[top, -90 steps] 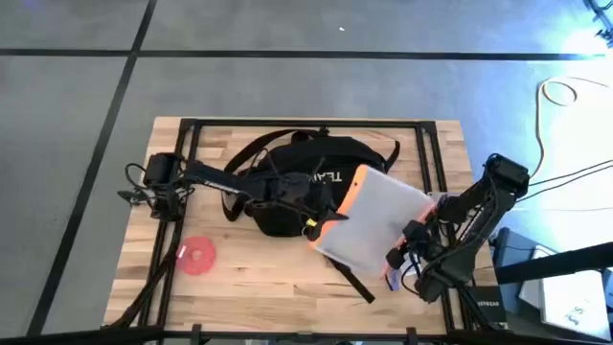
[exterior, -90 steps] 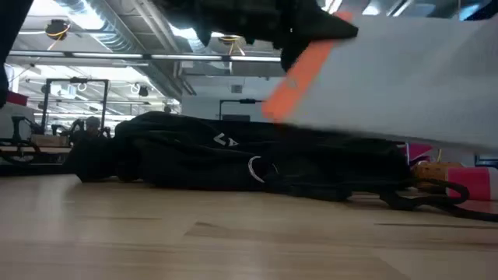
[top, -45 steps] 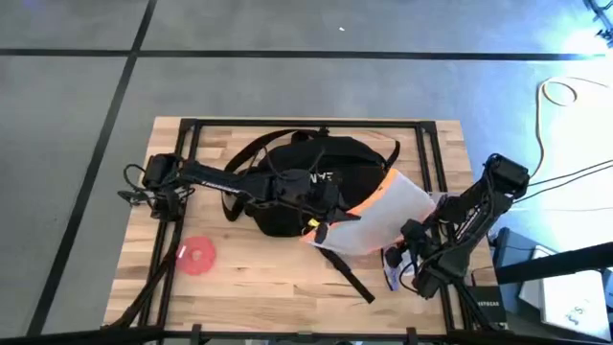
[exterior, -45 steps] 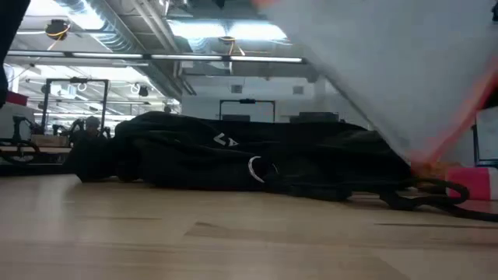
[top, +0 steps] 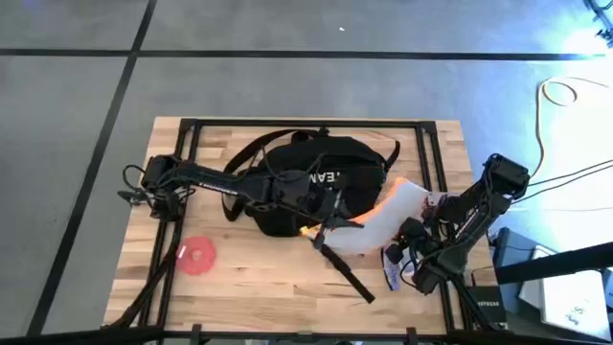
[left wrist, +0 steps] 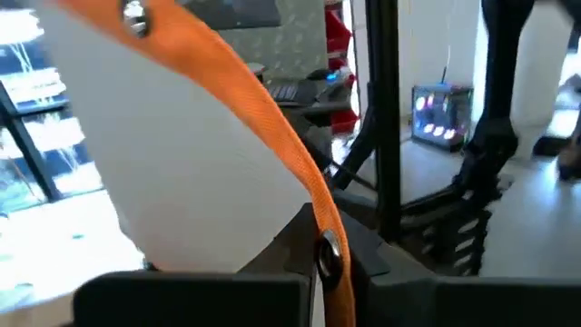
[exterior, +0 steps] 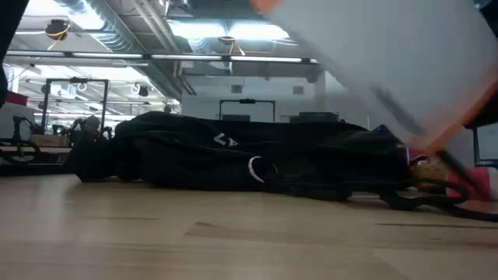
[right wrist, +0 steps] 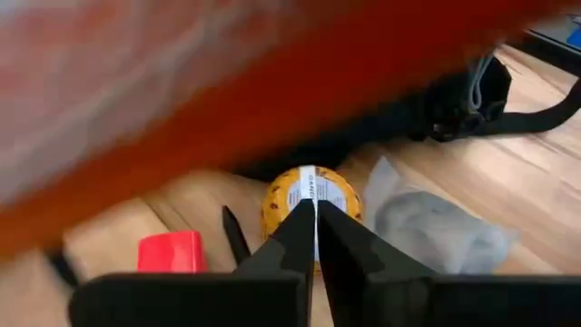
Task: Unpack backpack
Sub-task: Remove the black pen from the white zip bag, then move the white zip bag at the center of the table
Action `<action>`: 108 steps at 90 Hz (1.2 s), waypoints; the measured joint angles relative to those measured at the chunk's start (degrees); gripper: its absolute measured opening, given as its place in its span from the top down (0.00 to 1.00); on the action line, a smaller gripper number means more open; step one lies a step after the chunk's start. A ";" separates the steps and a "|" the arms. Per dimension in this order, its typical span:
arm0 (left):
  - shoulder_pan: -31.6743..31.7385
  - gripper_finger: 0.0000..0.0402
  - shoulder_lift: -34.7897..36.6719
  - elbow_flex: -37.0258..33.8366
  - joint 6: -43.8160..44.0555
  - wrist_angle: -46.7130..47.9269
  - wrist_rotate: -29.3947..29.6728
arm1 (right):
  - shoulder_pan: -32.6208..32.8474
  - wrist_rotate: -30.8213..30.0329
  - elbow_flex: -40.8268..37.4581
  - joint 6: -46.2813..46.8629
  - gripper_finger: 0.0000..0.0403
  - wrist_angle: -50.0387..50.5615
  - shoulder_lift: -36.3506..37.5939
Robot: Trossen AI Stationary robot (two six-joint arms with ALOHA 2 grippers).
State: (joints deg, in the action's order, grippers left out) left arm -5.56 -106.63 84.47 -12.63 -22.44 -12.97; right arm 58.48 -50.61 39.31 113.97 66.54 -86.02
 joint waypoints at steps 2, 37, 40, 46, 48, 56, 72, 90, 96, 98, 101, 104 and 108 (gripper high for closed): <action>0.08 1.00 0.00 0.00 -1.63 0.50 0.02 | 0.00 0.05 -0.21 0.00 1.00 -0.34 0.00; 0.87 1.00 1.89 0.00 -29.17 9.93 5.39 | 0.00 0.28 -0.96 -0.22 1.00 -2.07 0.00; 0.65 1.00 2.89 0.00 -31.97 11.56 7.36 | 0.00 0.30 -0.96 -0.24 1.00 -2.09 0.00; 0.35 1.00 4.39 -0.02 -35.77 11.66 12.03 | 0.00 0.28 -0.96 -0.24 1.00 -2.41 0.00; 0.20 1.00 5.07 -0.02 -36.15 11.90 13.85 | 0.00 0.28 -0.96 -0.24 1.00 -2.64 0.00; -0.19 1.00 8.52 -0.02 -35.43 14.57 20.78 | 0.00 0.07 -0.96 -0.24 1.00 -3.59 -0.02; -0.35 1.00 17.31 0.02 -17.56 27.40 26.70 | 0.00 -2.99 -0.94 -0.35 1.00 -5.71 -0.02; -1.85 1.00 27.21 0.02 8.45 49.74 22.97 | -0.02 -6.94 -0.94 -0.84 1.00 -11.02 -0.04; -3.05 1.00 30.77 0.02 15.01 56.09 17.88 | -0.02 -8.09 -0.91 -1.83 1.00 -11.81 -0.04; -3.54 1.00 31.79 0.02 16.86 57.51 15.65 | -0.02 -8.44 -0.91 -1.97 1.00 -11.94 -0.04; -4.29 1.00 33.46 0.02 19.54 59.48 12.29 | -0.02 -8.91 -0.91 -1.99 1.00 -12.05 -0.04; -5.16 1.00 34.88 0.02 22.17 61.20 9.10 | -0.02 -9.44 -0.91 -2.01 1.00 -12.14 -0.04; -6.48 1.00 36.74 0.02 25.16 62.88 5.47 | -0.07 -9.99 -0.91 -2.01 1.00 -12.07 -0.04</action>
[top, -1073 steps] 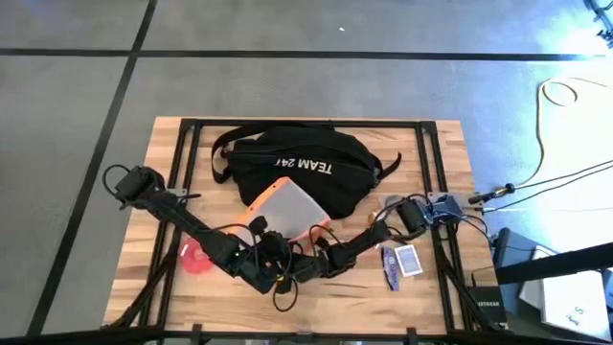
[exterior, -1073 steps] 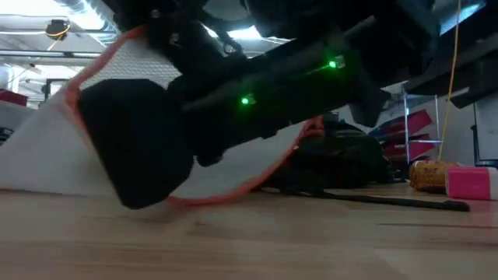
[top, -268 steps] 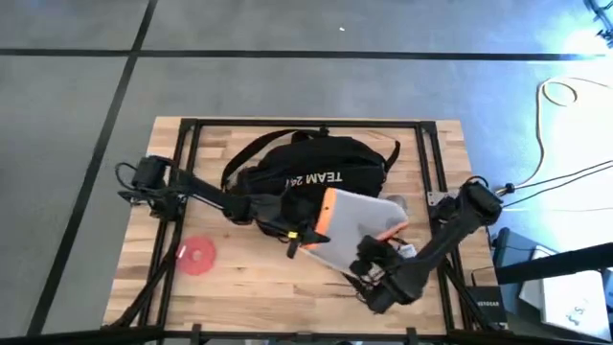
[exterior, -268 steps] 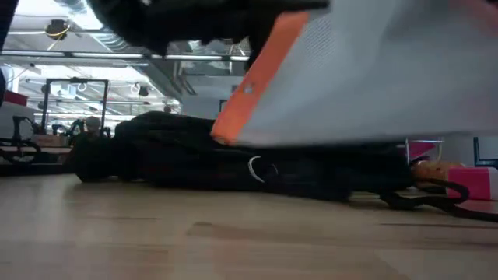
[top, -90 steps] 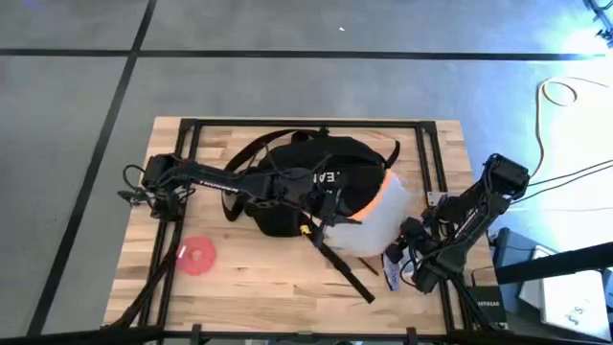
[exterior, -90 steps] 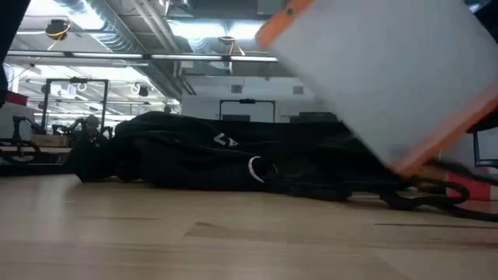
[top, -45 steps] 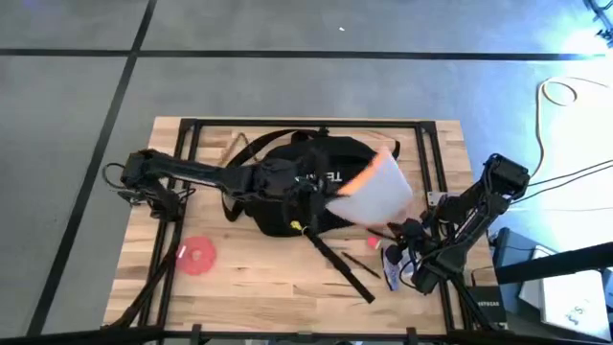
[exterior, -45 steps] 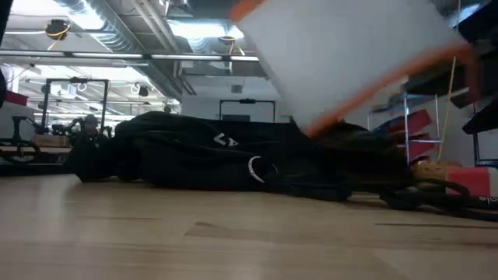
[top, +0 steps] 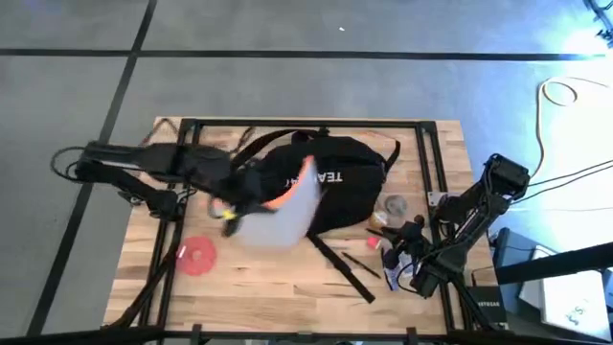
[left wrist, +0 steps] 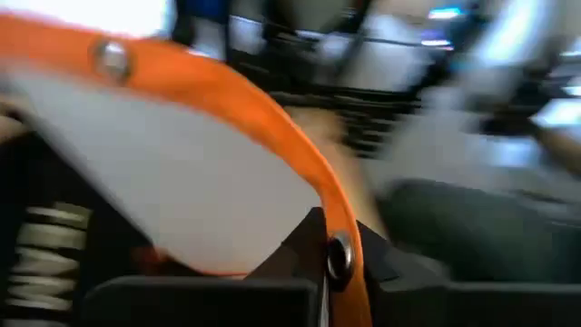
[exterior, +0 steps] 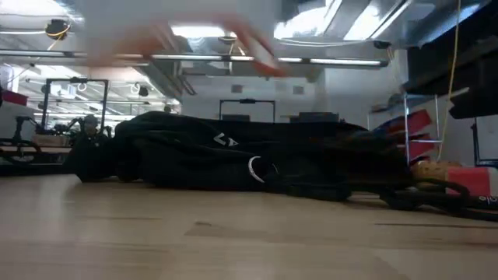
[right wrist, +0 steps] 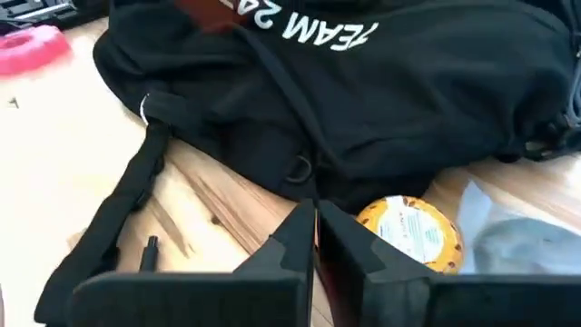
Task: Unpack backpack
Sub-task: Move the white zip bag at the center of the table
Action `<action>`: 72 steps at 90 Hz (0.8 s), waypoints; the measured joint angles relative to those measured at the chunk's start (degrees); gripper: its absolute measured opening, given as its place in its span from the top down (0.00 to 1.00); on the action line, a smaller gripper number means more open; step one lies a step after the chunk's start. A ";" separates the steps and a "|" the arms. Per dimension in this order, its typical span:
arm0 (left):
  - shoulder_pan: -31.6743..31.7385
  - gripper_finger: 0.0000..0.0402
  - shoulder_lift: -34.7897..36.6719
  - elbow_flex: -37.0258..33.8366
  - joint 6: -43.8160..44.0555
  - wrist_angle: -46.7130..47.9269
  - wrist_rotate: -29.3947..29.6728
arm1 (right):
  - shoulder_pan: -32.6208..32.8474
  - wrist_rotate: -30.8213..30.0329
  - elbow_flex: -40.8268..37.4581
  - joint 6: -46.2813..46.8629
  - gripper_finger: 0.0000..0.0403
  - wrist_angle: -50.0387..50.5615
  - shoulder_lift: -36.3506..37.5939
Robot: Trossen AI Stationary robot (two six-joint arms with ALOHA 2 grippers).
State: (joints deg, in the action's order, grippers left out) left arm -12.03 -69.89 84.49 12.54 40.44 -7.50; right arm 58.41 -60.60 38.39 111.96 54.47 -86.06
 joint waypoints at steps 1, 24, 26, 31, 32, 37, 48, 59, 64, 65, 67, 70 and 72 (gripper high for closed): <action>-0.37 1.00 0.42 0.00 0.62 0.46 -0.75 | -0.03 -0.19 0.00 0.00 1.00 0.00 0.00; -14.55 1.00 5.84 -0.25 3.11 20.61 -4.79 | -2.12 -1.09 0.00 -1.42 1.00 -1.10 0.00; -15.83 1.00 5.88 -0.63 3.54 21.88 -4.13 | -2.34 -1.09 0.00 -1.57 1.00 -1.28 0.00; -18.63 1.00 5.91 -2.13 6.24 23.95 -1.40 | -2.92 -1.09 0.00 -1.87 1.00 -1.59 0.00; -19.14 1.00 5.91 -2.54 6.85 24.06 -0.70 | -3.03 -1.09 0.00 -2.06 1.00 -1.70 0.00; -21.19 1.00 5.91 -5.09 10.14 23.19 3.38 | -3.72 -1.07 0.00 -3.08 1.00 -2.32 0.00; -23.29 1.00 5.80 -13.83 14.50 15.54 12.21 | -5.25 -1.05 0.00 -4.82 1.00 -3.68 0.00; -24.30 1.00 5.93 -26.52 17.32 -4.51 5.42 | -6.50 -1.03 0.00 -7.42 1.00 -5.97 0.00; -24.44 1.00 6.06 -31.80 19.47 -15.09 -0.78 | -6.86 -1.03 0.00 -9.08 1.00 -7.27 0.00; -24.45 1.00 6.08 -32.85 20.13 -17.22 -1.86 | -6.86 -1.03 0.00 -9.49 1.00 -7.63 0.00; -24.46 1.00 6.09 -34.76 20.79 -20.80 -4.12 | -6.97 -1.04 0.00 -10.45 1.00 -8.32 0.00; -24.45 1.00 6.15 -37.56 22.19 -25.68 -6.10 | -7.18 -1.26 0.00 -11.67 1.00 -9.11 0.00; -24.40 1.00 6.15 -39.12 23.14 -28.18 -7.17 | -7.19 -1.33 0.00 -12.48 1.00 -9.68 0.00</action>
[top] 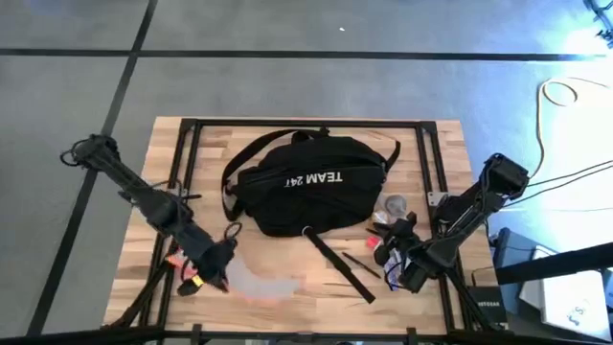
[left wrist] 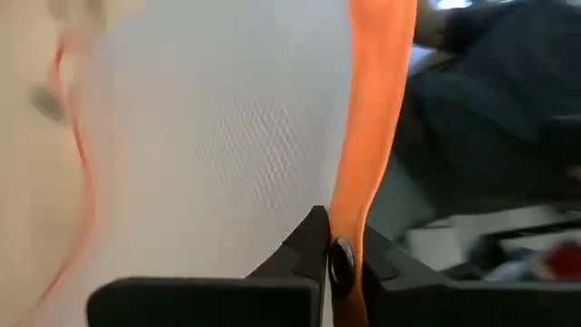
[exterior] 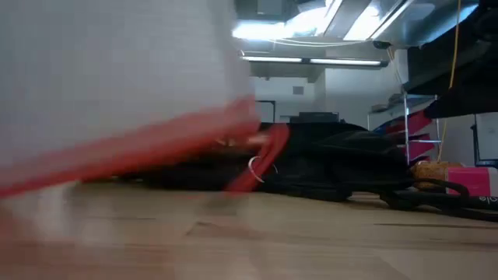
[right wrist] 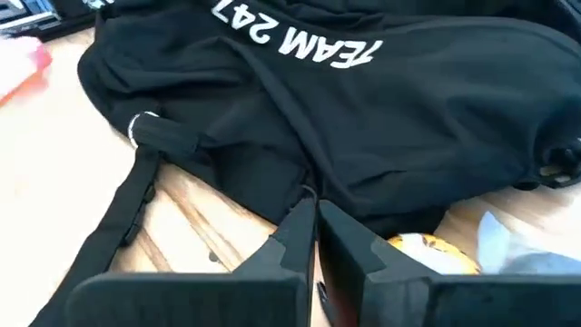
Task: Unpack backpack
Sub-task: Move the white zip bag at the center of the table
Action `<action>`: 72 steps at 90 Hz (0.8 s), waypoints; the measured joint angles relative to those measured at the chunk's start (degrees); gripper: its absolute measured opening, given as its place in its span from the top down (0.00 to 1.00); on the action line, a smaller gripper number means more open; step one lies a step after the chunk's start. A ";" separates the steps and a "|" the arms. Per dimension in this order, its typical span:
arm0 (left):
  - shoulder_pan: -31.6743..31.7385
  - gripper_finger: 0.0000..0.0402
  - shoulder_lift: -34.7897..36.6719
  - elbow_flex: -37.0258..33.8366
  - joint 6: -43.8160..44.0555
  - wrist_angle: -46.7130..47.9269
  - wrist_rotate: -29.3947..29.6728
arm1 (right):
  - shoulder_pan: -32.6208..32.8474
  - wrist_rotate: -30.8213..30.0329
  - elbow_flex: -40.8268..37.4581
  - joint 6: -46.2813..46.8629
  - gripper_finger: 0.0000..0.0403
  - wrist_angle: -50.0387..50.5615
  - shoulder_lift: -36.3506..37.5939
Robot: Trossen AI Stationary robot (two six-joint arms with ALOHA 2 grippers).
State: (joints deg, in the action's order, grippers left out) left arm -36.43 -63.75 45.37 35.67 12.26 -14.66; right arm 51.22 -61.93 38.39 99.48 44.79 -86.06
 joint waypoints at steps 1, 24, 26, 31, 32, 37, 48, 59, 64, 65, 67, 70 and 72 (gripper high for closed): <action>0.03 1.00 0.00 -0.78 0.42 -1.25 -0.53 | 0.00 0.01 0.00 -0.68 1.00 -0.30 0.00; 0.41 1.00 0.00 -7.57 1.19 -15.45 -6.99 | -0.37 -1.17 0.00 -4.07 1.00 -3.18 0.00; 0.56 1.00 0.02 -7.71 0.65 -14.47 -5.83 | -0.37 -1.40 0.00 -4.07 1.00 -3.18 0.00; 0.64 1.00 0.02 -8.35 -0.12 -11.55 -1.69 | -0.37 -1.94 0.00 -4.07 1.00 -3.20 0.00; 0.64 1.00 0.02 -8.52 -0.17 -10.80 -0.73 | -0.37 -2.04 0.00 -4.07 1.00 -3.19 0.00; 0.70 1.00 -0.03 -9.40 -0.46 -7.87 4.12 | -0.37 -2.10 0.00 -4.04 1.00 -3.45 0.00; 2.12 1.00 -0.09 -11.80 -6.48 -6.89 14.97 | -0.37 -3.06 0.00 -5.38 1.00 -4.97 0.00; 3.07 1.00 -0.11 -13.54 -11.01 -7.15 30.03 | -0.84 -5.23 0.00 -7.40 1.00 -8.97 0.00; 3.45 1.00 -0.11 -14.14 -13.58 -7.78 34.47 | -1.51 -5.79 0.00 -9.98 1.00 -12.26 -0.02; 3.55 1.00 -0.11 -14.25 -14.05 -7.90 35.27 | -1.73 -5.80 0.00 -10.70 1.00 -12.97 -0.02; 3.67 1.00 -0.11 -14.51 -14.82 -8.33 36.86 | -2.16 -5.84 0.00 -12.27 1.00 -14.68 -0.02; 3.89 1.00 -0.11 -14.99 -15.33 -9.34 38.96 | -2.88 -5.81 0.00 -14.79 1.00 -17.39 -0.02; 4.01 1.00 -0.11 -15.33 -15.38 -10.10 40.14 | -3.42 -5.79 0.00 -16.48 1.00 -19.30 -0.02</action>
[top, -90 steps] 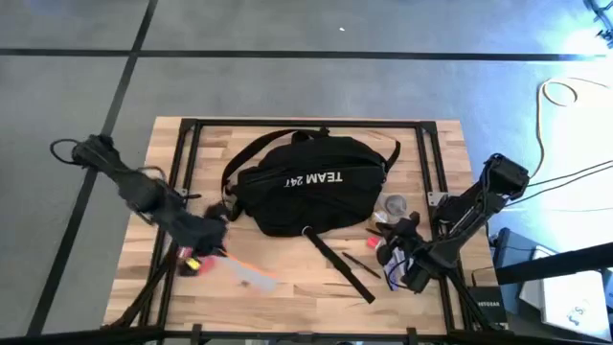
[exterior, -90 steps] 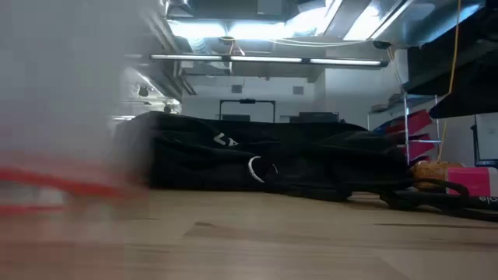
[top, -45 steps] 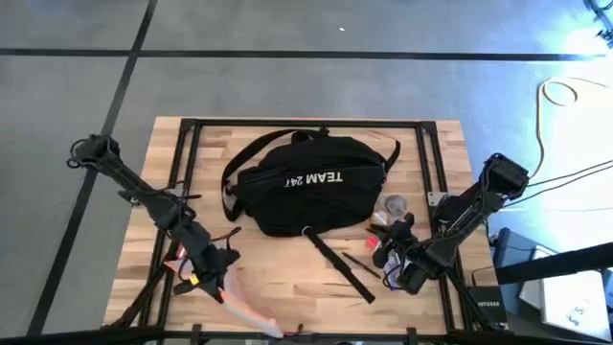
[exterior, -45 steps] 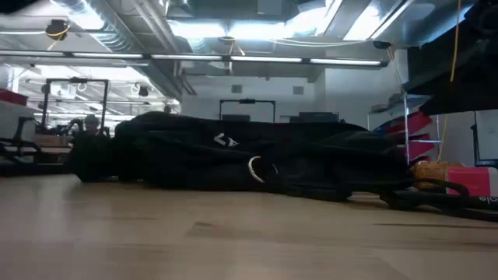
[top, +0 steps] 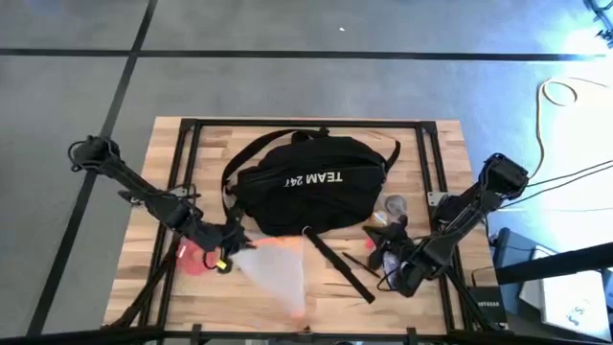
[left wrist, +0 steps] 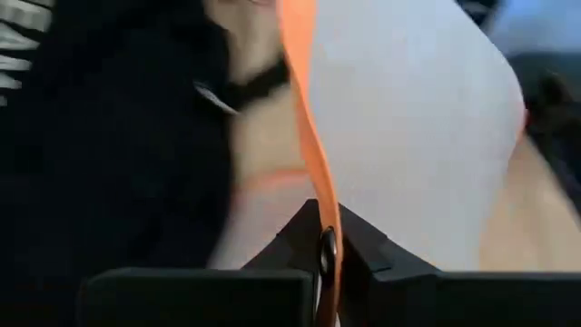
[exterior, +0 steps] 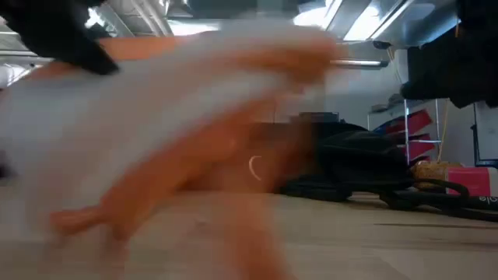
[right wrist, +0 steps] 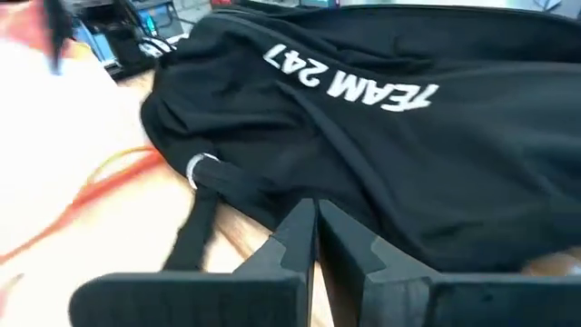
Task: Unpack backpack
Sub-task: Move the white zip bag at the center of the table
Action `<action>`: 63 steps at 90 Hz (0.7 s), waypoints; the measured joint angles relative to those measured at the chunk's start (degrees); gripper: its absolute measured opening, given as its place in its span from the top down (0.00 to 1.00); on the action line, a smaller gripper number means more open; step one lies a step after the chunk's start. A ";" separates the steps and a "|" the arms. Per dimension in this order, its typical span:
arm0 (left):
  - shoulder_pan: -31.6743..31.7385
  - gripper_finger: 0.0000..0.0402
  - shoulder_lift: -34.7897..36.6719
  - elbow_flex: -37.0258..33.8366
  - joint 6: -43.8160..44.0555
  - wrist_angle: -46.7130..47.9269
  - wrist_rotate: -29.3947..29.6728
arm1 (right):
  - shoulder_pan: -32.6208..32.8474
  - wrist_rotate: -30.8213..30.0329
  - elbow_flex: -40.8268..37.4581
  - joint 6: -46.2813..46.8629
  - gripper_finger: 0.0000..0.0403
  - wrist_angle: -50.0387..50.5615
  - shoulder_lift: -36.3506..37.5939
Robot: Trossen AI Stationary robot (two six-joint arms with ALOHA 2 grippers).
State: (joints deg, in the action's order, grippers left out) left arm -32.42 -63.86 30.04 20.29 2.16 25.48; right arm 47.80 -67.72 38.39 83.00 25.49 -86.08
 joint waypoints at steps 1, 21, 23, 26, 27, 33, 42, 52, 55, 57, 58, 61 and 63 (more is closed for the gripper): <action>0.04 1.00 0.00 -0.21 0.00 -0.50 0.53 | -0.29 0.02 0.00 -0.90 1.00 -1.01 0.00; -1.79 1.00 -0.47 -6.01 1.61 -13.80 -3.50 | -7.30 3.78 0.02 -22.87 1.00 -24.66 -0.02; -2.31 1.00 -0.70 -6.39 1.61 -14.35 -4.27 | -8.04 4.75 0.02 -25.34 1.00 -27.02 -0.02; -3.16 1.00 -1.22 -6.97 1.81 -14.72 -5.15 | -9.13 6.14 0.02 -28.98 0.99 -30.37 -0.02; -3.42 1.00 -1.44 -7.16 1.96 -14.73 -5.25 | -9.46 6.53 0.02 -30.14 0.99 -31.52 -0.02; -4.61 0.99 -3.33 -7.96 4.53 -14.50 -3.91 | -11.35 8.52 0.02 -37.19 0.96 -38.21 -0.22; -5.61 0.93 -7.06 -8.30 7.10 -15.25 -2.52 | -13.18 10.89 1.06 -47.81 0.89 -47.50 -1.99; -6.79 0.80 -11.49 -8.30 7.07 -21.17 -2.86 | -15.03 14.67 4.10 -53.72 0.77 -51.33 -5.25; -7.09 0.75 -12.60 -8.27 6.61 -23.71 -3.04 | -15.58 15.74 5.35 -54.25 0.73 -51.40 -6.37; -7.26 0.71 -13.24 -8.26 6.40 -25.09 -3.21 | -15.95 16.41 6.18 -54.45 0.70 -51.45 -7.21; -7.37 0.69 -13.56 -8.25 6.36 -25.67 -3.35 | -16.14 16.65 6.62 -54.54 0.69 -51.49 -7.65; -7.49 0.63 -14.37 -8.26 6.23 -27.29 -3.85 | -16.61 17.12 7.92 -54.78 0.65 -51.47 -9.10; -7.61 0.59 -14.80 -8.25 6.25 -28.17 -4.33 | -16.93 17.39 8.78 -54.90 0.62 -51.39 -10.06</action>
State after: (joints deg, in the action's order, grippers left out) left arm -40.03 -78.66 21.79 26.54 -26.01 21.15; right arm 30.88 -50.34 47.18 28.11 -25.90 -96.14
